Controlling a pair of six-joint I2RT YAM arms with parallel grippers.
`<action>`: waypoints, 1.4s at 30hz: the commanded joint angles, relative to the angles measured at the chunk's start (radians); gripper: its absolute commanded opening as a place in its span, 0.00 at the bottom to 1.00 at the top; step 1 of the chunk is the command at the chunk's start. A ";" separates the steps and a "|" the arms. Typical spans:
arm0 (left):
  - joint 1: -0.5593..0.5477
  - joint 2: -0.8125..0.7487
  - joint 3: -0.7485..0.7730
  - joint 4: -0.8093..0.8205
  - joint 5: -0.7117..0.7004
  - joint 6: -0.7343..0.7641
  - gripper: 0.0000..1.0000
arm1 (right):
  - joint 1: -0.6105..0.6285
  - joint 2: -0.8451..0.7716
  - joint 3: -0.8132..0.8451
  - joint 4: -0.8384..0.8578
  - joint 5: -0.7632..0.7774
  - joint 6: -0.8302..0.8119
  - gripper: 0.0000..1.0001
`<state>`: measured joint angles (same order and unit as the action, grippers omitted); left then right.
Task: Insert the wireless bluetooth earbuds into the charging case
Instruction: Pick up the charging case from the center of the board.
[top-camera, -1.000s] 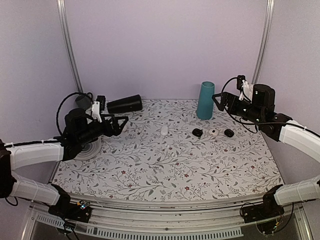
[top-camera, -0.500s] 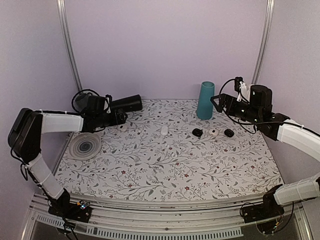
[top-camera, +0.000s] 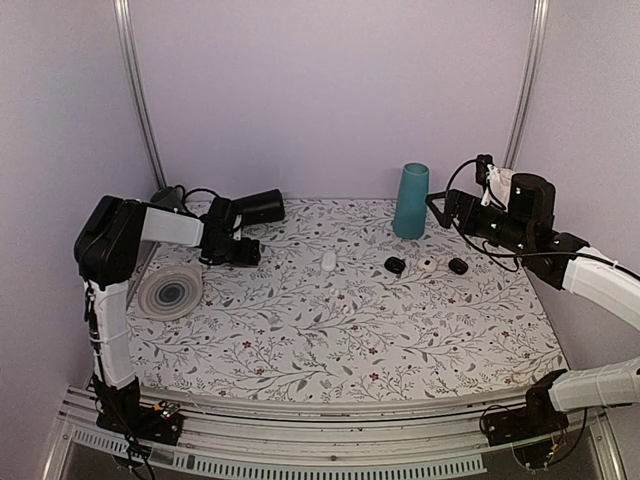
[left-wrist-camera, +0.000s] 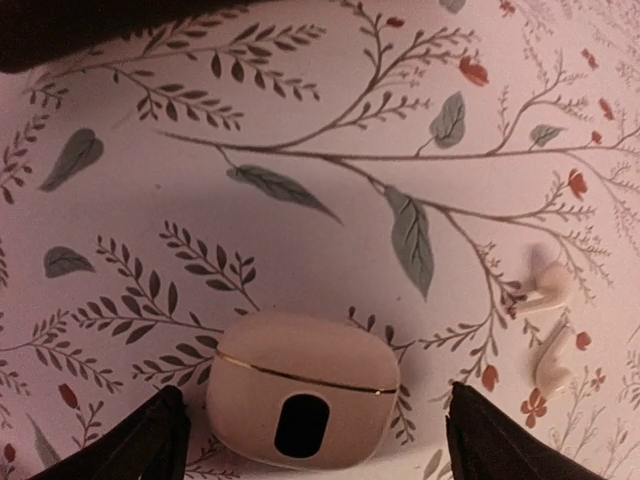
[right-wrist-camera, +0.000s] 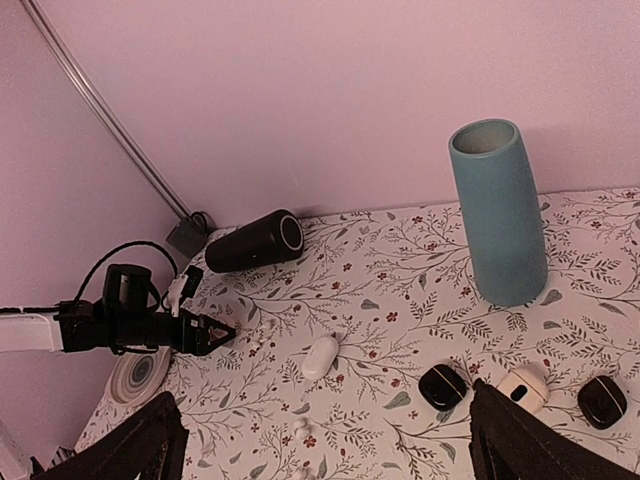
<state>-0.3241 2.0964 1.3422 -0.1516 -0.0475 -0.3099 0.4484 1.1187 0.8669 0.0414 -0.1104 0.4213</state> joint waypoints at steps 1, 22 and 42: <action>0.012 0.019 0.013 -0.068 -0.031 0.066 0.90 | -0.005 -0.034 -0.022 0.003 -0.010 -0.012 0.99; 0.006 0.083 0.098 -0.168 -0.005 0.243 0.67 | -0.005 -0.032 -0.027 0.011 -0.034 -0.009 0.99; -0.072 -0.309 -0.174 0.156 0.125 0.266 0.42 | 0.012 0.004 -0.123 0.142 -0.159 0.118 0.99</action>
<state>-0.3420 1.9186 1.2278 -0.1581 0.0177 -0.0551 0.4492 1.1023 0.7513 0.1032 -0.2024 0.4797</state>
